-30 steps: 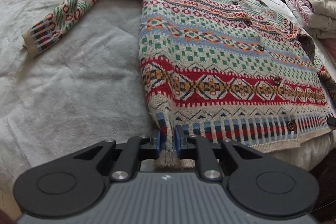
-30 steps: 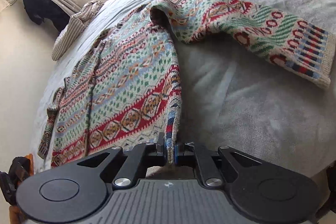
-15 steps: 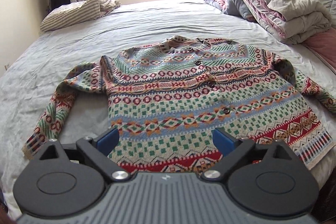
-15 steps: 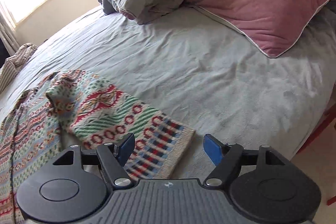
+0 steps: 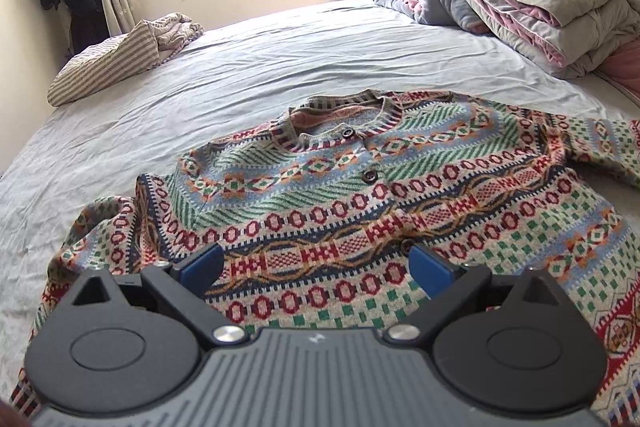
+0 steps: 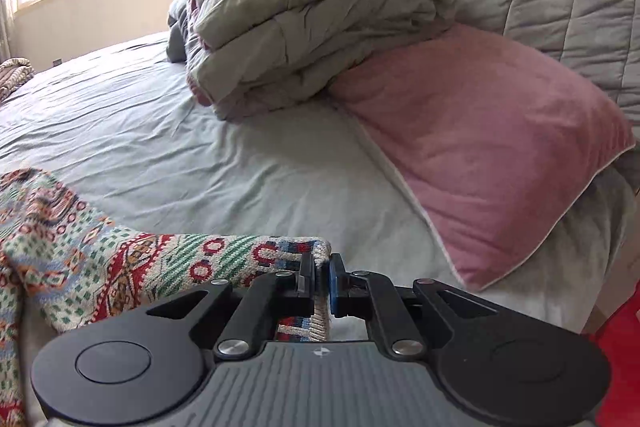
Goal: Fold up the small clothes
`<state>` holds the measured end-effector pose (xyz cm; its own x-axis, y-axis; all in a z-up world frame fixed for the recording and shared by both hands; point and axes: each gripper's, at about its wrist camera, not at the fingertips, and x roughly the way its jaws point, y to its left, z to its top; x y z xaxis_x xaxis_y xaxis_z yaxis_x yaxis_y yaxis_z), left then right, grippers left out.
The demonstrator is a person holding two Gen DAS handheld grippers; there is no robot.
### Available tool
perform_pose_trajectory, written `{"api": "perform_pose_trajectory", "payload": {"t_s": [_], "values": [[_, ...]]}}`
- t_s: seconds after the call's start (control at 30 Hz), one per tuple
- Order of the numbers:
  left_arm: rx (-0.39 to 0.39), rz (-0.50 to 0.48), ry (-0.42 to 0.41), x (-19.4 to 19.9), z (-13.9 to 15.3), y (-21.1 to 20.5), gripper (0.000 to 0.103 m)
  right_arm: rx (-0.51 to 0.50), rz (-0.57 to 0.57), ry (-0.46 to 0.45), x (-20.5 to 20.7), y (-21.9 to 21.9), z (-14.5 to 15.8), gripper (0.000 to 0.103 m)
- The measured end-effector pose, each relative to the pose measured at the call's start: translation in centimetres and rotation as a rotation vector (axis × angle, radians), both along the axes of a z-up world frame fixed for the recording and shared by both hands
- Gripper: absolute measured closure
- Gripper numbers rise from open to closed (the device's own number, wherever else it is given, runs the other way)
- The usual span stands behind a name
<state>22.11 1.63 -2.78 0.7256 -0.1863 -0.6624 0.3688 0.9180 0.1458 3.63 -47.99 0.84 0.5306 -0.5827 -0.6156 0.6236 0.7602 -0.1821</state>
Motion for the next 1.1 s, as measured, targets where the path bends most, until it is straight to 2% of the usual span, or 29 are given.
{"api": "perform_pose_trajectory", "payload": {"t_s": [0.07, 0.13, 0.27, 0.37, 0.4, 0.43, 0.47, 0.5, 0.53, 0.6, 0.63, 0.67, 0.77, 0.83, 0.93, 1.03, 1.07, 1.1], "values": [[0.006, 0.028, -0.011, 2.3, -0.6, 0.2, 0.004, -0.049, -0.032, 0.023, 2.0, -1.9, 0.2, 0.096], [0.021, 0.048, -0.017, 4.7, -1.4, 0.4, 0.005, -0.055, -0.048, 0.049, 3.9, -3.4, -0.5, 0.096], [0.094, 0.099, -0.028, 9.2, -3.0, 1.4, 0.005, -0.106, -0.085, 0.129, 7.4, -5.3, -3.8, 0.096], [0.153, 0.119, -0.040, 11.9, -3.8, 2.7, 0.005, -0.099, -0.113, 0.158, 8.9, -5.9, -5.9, 0.094], [0.177, 0.116, -0.047, 12.9, -4.0, 3.4, 0.005, -0.109, -0.111, 0.158, 9.5, -5.5, -6.0, 0.083], [0.196, 0.110, -0.053, 13.7, -4.1, 4.0, 0.005, -0.126, -0.099, 0.144, 9.8, -5.0, -5.9, 0.067], [0.216, 0.106, -0.065, 14.7, -4.1, 4.6, 0.005, -0.144, -0.066, 0.121, 10.2, -4.2, -5.6, 0.057], [0.225, 0.106, -0.072, 15.6, -4.2, 5.3, 0.005, -0.156, -0.016, 0.091, 10.8, -3.0, -5.2, 0.041], [0.222, 0.107, -0.070, 16.6, -4.2, 5.9, 0.005, -0.153, 0.019, 0.078, 11.5, -2.2, -4.9, 0.037], [0.187, 0.125, -0.055, 18.6, -4.1, 7.3, 0.008, -0.105, 0.098, 0.071, 13.5, -0.7, -4.3, 0.037], [0.164, 0.137, -0.048, 19.7, -4.1, 7.9, 0.010, -0.051, 0.162, 0.056, 14.8, 0.4, -4.1, 0.037], [0.148, 0.144, -0.042, 20.4, -4.1, 8.4, 0.015, -0.021, 0.207, 0.050, 16.0, 1.4, -3.9, 0.037], [0.101, 0.156, -0.006, 23.2, -4.5, 9.5, 0.027, 0.117, 0.403, 0.015, 20.2, 5.2, -3.8, 0.037], [0.062, 0.145, 0.024, 24.6, -4.9, 10.0, 0.030, 0.206, 0.530, 0.007, 23.6, 8.1, -4.4, 0.037], [0.017, 0.111, 0.087, 26.2, -5.9, 10.0, 0.036, 0.253, 0.654, 0.027, 27.7, 12.2, -5.5, 0.037], [-0.006, 0.062, 0.133, 26.8, -7.0, 9.4, 0.068, 0.239, 0.741, 0.065, 30.9, 16.3, -6.8, 0.038], [-0.028, 0.045, 0.142, 26.7, -7.0, 9.1, 0.088, 0.226, 0.752, 0.076, 31.7, 17.1, -7.3, 0.039], [-0.043, 0.035, 0.152, 26.6, -7.0, 8.8, 0.099, 0.213, 0.755, 0.091, 32.7, 17.8, -8.0, 0.041]]}}
